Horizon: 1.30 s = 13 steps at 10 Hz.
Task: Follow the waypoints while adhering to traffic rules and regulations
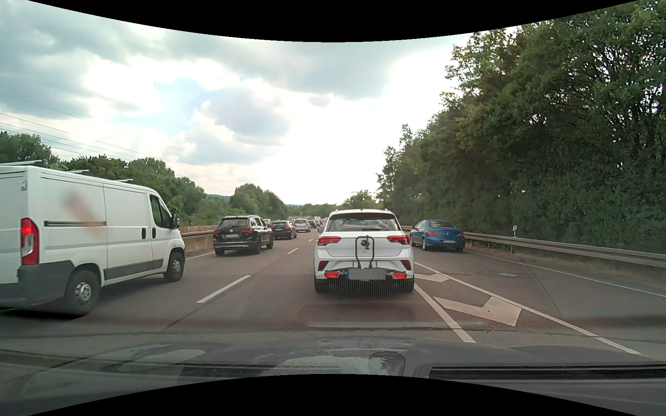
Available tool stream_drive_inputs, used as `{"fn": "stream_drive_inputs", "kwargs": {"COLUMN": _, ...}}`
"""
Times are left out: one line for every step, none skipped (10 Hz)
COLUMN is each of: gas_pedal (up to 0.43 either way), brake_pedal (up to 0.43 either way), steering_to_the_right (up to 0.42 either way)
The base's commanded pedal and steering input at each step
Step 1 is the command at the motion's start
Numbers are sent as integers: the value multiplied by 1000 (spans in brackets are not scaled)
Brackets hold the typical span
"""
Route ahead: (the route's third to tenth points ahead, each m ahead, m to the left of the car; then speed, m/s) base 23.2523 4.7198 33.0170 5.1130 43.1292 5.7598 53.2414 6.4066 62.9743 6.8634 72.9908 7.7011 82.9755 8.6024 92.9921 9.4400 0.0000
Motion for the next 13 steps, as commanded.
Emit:
{"fn": "stream_drive_inputs", "kwargs": {"gas_pedal": 0, "brake_pedal": 262, "steering_to_the_right": 0}}
{"fn": "stream_drive_inputs", "kwargs": {"gas_pedal": 0, "brake_pedal": 262, "steering_to_the_right": 0}}
{"fn": "stream_drive_inputs", "kwargs": {"gas_pedal": 0, "brake_pedal": 262, "steering_to_the_right": 0}}
{"fn": "stream_drive_inputs", "kwargs": {"gas_pedal": 0, "brake_pedal": 262, "steering_to_the_right": 0}}
{"fn": "stream_drive_inputs", "kwargs": {"gas_pedal": 0, "brake_pedal": 262, "steering_to_the_right": 0}}
{"fn": "stream_drive_inputs", "kwargs": {"gas_pedal": 0, "brake_pedal": 262, "steering_to_the_right": 0}}
{"fn": "stream_drive_inputs", "kwargs": {"gas_pedal": 0, "brake_pedal": 262, "steering_to_the_right": 0}}
{"fn": "stream_drive_inputs", "kwargs": {"gas_pedal": 0, "brake_pedal": 262, "steering_to_the_right": 0}}
{"fn": "stream_drive_inputs", "kwargs": {"gas_pedal": 0, "brake_pedal": 262, "steering_to_the_right": 0}}
{"fn": "stream_drive_inputs", "kwargs": {"gas_pedal": 0, "brake_pedal": 262, "steering_to_the_right": 0}}
{"fn": "stream_drive_inputs", "kwargs": {"gas_pedal": 0, "brake_pedal": 262, "steering_to_the_right": 0}}
{"fn": "stream_drive_inputs", "kwargs": {"gas_pedal": 0, "brake_pedal": 262, "steering_to_the_right": 0}}
{"fn": "stream_drive_inputs", "kwargs": {"gas_pedal": 0, "brake_pedal": 189, "steering_to_the_right": 0}}
